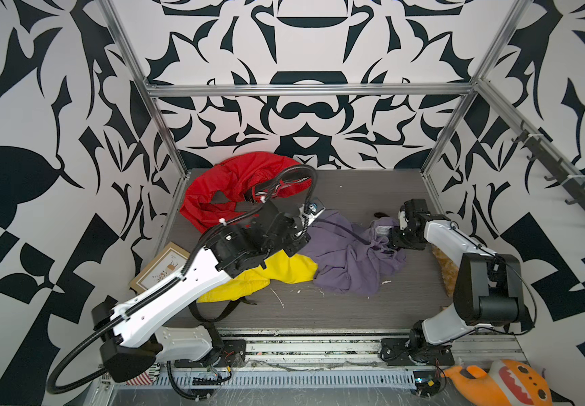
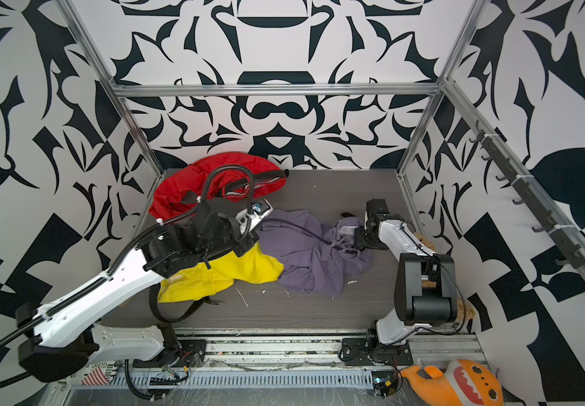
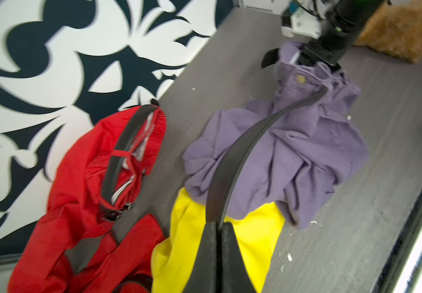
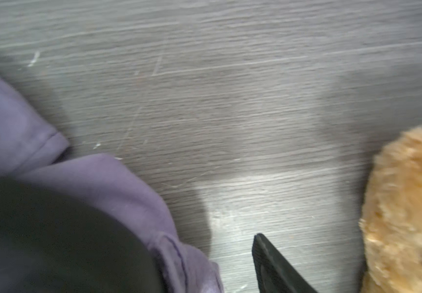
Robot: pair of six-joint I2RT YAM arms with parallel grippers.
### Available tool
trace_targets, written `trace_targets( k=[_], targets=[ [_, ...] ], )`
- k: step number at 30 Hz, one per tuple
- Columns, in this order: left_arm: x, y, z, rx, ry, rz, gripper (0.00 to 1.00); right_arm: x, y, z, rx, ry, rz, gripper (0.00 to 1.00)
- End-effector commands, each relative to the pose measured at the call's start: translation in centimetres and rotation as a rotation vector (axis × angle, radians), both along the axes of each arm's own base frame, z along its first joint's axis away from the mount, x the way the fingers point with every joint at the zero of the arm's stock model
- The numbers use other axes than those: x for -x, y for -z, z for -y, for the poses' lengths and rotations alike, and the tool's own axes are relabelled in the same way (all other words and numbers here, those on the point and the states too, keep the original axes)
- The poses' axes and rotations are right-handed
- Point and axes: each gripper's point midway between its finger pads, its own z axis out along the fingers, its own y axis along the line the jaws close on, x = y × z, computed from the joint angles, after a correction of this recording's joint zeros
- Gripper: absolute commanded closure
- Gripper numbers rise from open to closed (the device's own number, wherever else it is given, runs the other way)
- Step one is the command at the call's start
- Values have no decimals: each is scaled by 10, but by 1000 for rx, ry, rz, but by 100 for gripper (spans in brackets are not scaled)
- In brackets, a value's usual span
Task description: Remove the belt from the trousers
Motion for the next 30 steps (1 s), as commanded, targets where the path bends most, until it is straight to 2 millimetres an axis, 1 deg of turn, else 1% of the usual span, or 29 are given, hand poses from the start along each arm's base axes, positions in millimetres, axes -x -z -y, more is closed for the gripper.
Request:
trace_targets(
  k=[1, 3, 6, 8, 13, 15, 18, 22, 25, 28, 30],
  targets=[
    [-15, -48, -36, 120, -123, 143, 100, -9, -16, 17, 50, 31, 40, 30],
    [-21, -64, -56, 183, -175, 186, 100, -7, -14, 19, 47, 39, 35, 30],
    [-25, -94, -82, 279, -245, 269, 100, -6, -10, 21, 48, 47, 24, 29],
    [-24, -113, -93, 327, -267, 314, 100, -5, -7, 23, 44, 53, 16, 29],
    [-25, -157, -96, 367, -265, 400, 100, -3, 1, 28, 46, 67, -10, 29],
    [-25, -175, -98, 373, -265, 445, 100, -3, 1, 32, 36, 80, -10, 28],
    [-21, -205, -100, 407, -257, 514, 100, -3, 3, 37, 32, 95, -14, 28],
    [-13, -243, -105, 455, -247, 610, 100, 0, 15, 41, 24, 109, -52, 28],
    [-7, -271, -116, 461, -267, 693, 100, 2, 22, 43, 26, 114, -78, 28],
    [1, -290, -128, 461, -292, 772, 100, 4, 26, 45, 29, 120, -91, 28],
    [7, -300, -133, 472, -299, 800, 100, 4, 28, 45, 30, 116, -93, 29]
  ],
)
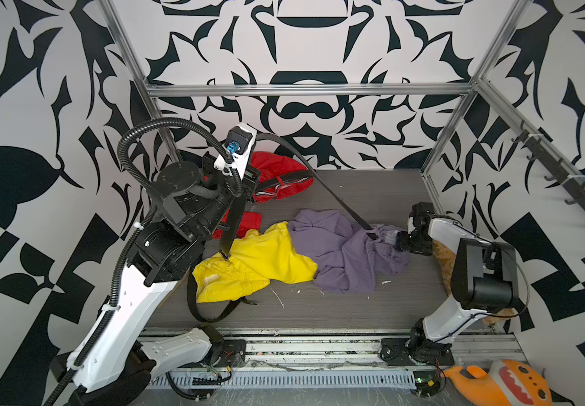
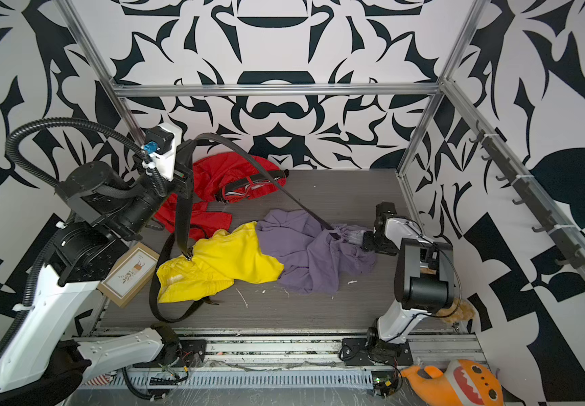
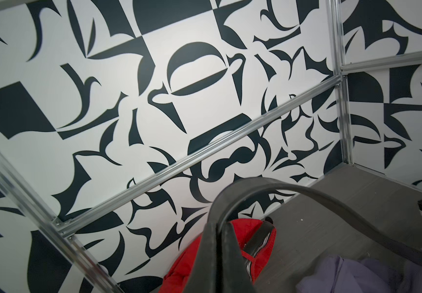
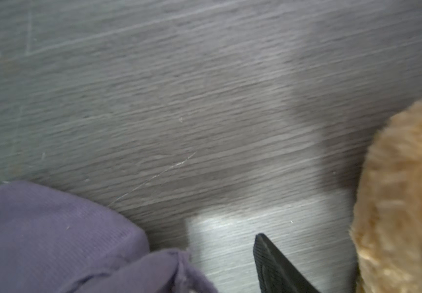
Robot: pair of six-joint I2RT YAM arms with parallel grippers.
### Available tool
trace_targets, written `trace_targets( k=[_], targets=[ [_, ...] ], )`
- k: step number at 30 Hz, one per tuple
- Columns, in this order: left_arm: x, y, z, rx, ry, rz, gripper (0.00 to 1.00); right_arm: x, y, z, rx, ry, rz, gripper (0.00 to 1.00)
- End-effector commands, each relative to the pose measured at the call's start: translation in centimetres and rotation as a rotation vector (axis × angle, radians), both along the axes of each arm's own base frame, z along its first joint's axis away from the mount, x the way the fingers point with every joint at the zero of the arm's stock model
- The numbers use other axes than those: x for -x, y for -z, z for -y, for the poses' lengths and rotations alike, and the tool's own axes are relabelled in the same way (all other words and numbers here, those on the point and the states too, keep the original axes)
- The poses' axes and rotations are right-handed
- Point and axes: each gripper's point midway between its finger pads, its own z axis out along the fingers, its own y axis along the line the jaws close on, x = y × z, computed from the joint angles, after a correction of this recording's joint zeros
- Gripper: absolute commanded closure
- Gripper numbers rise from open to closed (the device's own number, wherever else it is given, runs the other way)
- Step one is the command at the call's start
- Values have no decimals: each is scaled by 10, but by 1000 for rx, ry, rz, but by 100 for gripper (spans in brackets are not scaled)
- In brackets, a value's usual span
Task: Remove the belt from the trousers
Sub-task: Remove the belt from the trousers, then place the belt at the center of the board, then adjust the trousers at the center of the board.
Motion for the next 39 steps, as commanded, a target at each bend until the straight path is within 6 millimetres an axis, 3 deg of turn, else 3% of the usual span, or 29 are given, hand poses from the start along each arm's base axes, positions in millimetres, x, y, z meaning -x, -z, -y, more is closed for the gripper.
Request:
trace_targets(
  k=[1, 10, 19, 22, 27, 29, 31, 34, 39],
  targets=[
    [30, -74, -38, 140, -66, 222, 100, -4, -5, 11, 33, 14, 7, 29],
    [46, -97, -52, 170, -86, 298, 100, 1, 5, 15, 42, 19, -26, 29],
    [68, -136, -94, 147, -272, 451, 100, 3, 12, 17, 25, 32, -43, 32],
    [72, -137, -94, 153, -246, 440, 100, 3, 14, 17, 21, 33, -50, 33],
    [48, -116, -65, 140, -173, 363, 100, 5, 18, 15, 7, 35, -55, 33],
    [37, -106, -40, 174, -62, 302, 100, 3, 16, 10, -20, 36, -43, 34],
    [15, -88, -2, 201, 65, 197, 100, 2, 7, 4, -48, 33, -11, 35],
    [-17, -68, 53, 237, 207, 84, 100, 0, -22, -10, -99, 23, 85, 35],
    [-31, -68, 113, 310, 373, 34, 100, 5, -94, -51, -152, -62, 263, 30]
  ],
)
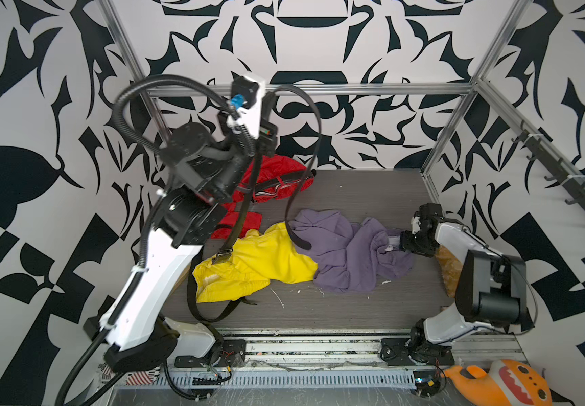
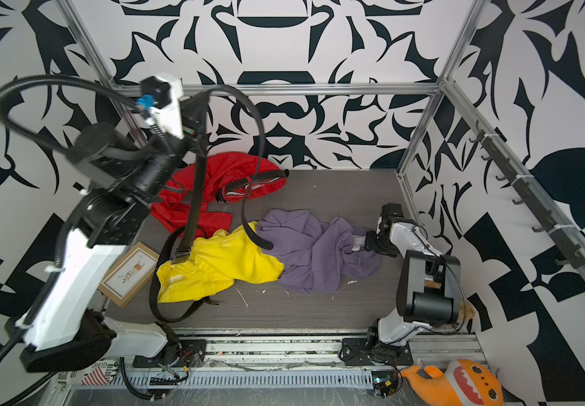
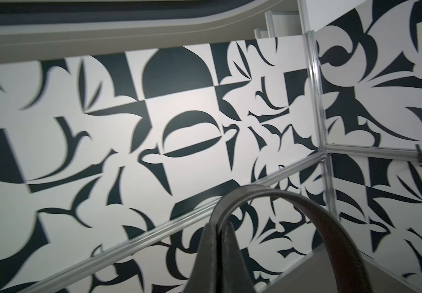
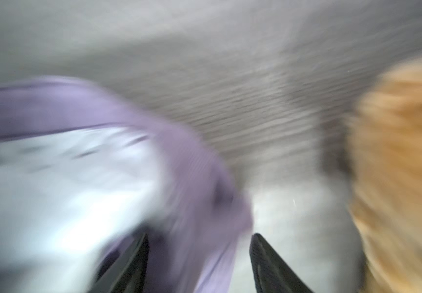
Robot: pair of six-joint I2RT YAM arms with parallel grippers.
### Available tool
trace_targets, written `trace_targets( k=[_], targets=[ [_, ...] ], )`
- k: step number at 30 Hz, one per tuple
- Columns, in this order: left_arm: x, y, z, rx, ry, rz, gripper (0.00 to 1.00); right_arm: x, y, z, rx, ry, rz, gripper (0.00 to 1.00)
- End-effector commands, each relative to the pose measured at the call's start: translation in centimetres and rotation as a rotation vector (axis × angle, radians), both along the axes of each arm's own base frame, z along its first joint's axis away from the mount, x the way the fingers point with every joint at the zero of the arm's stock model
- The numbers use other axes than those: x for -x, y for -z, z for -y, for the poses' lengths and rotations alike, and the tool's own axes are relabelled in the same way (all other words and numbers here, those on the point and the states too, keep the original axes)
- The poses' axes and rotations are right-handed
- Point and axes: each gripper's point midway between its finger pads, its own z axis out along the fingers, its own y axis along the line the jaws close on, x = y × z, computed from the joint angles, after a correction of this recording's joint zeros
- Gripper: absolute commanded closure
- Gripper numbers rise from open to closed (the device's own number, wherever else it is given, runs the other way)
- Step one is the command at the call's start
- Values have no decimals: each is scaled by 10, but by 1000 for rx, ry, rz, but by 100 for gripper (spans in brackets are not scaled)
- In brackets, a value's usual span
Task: Remove the belt from the trousers
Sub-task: Adjust the trousers at the center of the board.
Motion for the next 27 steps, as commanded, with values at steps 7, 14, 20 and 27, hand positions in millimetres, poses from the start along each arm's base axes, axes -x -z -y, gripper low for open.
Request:
trace_targets(
  k=[7, 14, 20, 27],
  targets=[
    [5, -13, 74, 193, 292, -41, 100, 18, -85, -71, -146, -128, 190, 29],
    [4, -33, 104, 253, 405, -33, 100, 27, -103, -75, -167, -140, 231, 30],
    [17, -54, 140, 270, 524, 37, 100, 30, -115, -74, -171, -119, 273, 30],
    [-23, 46, 180, 245, 481, -219, 100, 40, -129, -68, -128, -117, 303, 30]
  ],
)
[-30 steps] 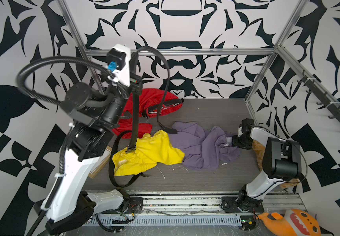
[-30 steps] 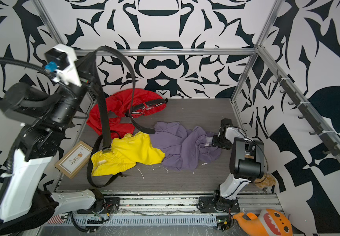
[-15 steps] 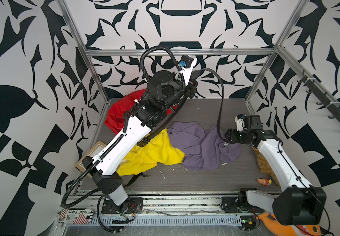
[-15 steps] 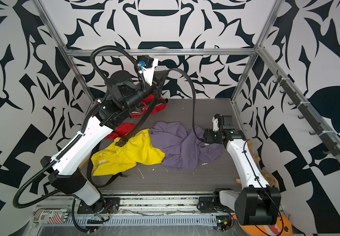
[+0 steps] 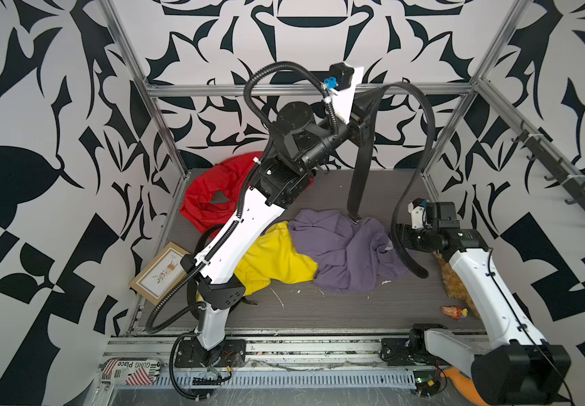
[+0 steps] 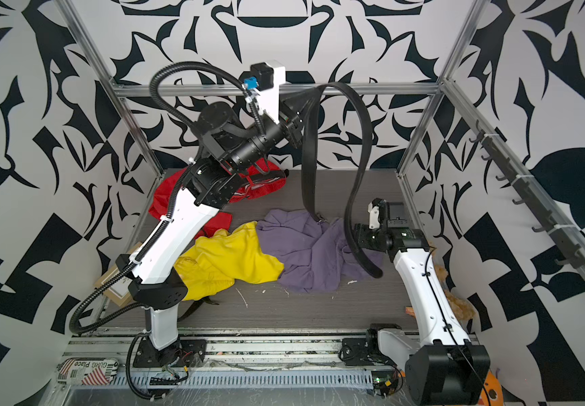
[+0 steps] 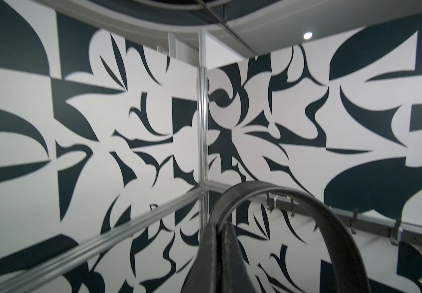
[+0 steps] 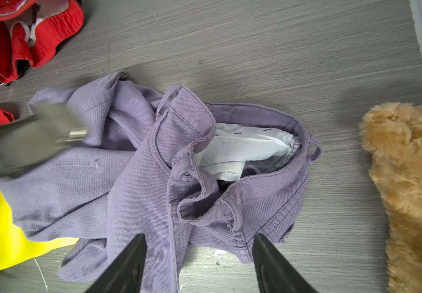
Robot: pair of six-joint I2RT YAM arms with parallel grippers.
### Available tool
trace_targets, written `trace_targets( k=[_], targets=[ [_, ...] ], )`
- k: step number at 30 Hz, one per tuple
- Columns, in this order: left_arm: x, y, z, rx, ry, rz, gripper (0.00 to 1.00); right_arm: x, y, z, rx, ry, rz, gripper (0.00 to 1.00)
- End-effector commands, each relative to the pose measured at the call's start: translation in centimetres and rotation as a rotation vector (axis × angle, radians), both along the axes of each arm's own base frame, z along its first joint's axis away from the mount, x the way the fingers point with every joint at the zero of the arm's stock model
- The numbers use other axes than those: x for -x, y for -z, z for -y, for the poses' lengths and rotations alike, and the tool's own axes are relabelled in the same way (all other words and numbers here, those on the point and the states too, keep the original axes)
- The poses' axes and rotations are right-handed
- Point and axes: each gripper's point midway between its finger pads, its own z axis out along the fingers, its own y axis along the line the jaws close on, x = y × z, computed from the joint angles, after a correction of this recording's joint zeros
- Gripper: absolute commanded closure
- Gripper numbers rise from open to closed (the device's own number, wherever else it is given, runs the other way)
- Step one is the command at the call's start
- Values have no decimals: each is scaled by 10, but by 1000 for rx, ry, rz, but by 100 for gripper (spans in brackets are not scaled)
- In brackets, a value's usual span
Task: Remove the belt from the trousers
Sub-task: Adjust the trousers at the center of the board.
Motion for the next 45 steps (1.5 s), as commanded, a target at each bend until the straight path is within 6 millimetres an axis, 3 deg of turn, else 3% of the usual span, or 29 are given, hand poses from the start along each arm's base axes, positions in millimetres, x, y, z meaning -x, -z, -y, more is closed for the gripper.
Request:
trace_targets(
  k=[1, 4, 9, 13, 17, 22, 26, 29, 31, 33, 37, 39, 43, 45],
  targets=[
    [-27, 65, 15, 0, -21, -165, 100, 7, -22, 6, 28, 23, 57, 30],
    [-56, 154, 40, -90, -48, -336, 100, 15, -24, 5, 16, 35, 69, 31],
    [-87, 267, 78, -234, -28, -534, 100, 26, -17, -10, -52, 5, 55, 33],
    [-112, 337, 100, -336, 23, -670, 100, 31, -1, -41, -94, -69, 22, 36],
    [-142, 377, 98, -329, 86, -811, 100, 26, 31, -70, -123, -126, -23, 35],
    [-181, 394, 77, -267, 102, -884, 100, 6, 49, -126, -160, -252, -9, 33],
    [-187, 400, 75, -247, 184, -930, 100, -11, 61, -156, -154, -313, -20, 30],
    [-178, 410, 75, -280, 231, -947, 79, -21, 74, -176, -169, -344, -46, 28],
    [-173, 415, 69, -299, 234, -965, 55, -25, 92, -184, -147, -363, -97, 29],
    [-171, 418, 58, -307, 214, -990, 36, -31, 109, -184, -105, -371, -130, 29],
    [-168, 411, 20, -334, 122, -1027, 19, -52, 134, -175, 29, -365, -172, 28],
    [-166, 405, 0, -359, 60, -1036, 11, -62, 146, -166, 100, -354, -213, 28],
    [-156, 380, -43, -396, -81, -1002, 1, -80, 168, -130, 149, -261, -292, 29],
    [-149, 367, -59, -400, -127, -974, 1, -85, 173, -113, 144, -225, -307, 29]
  ],
)
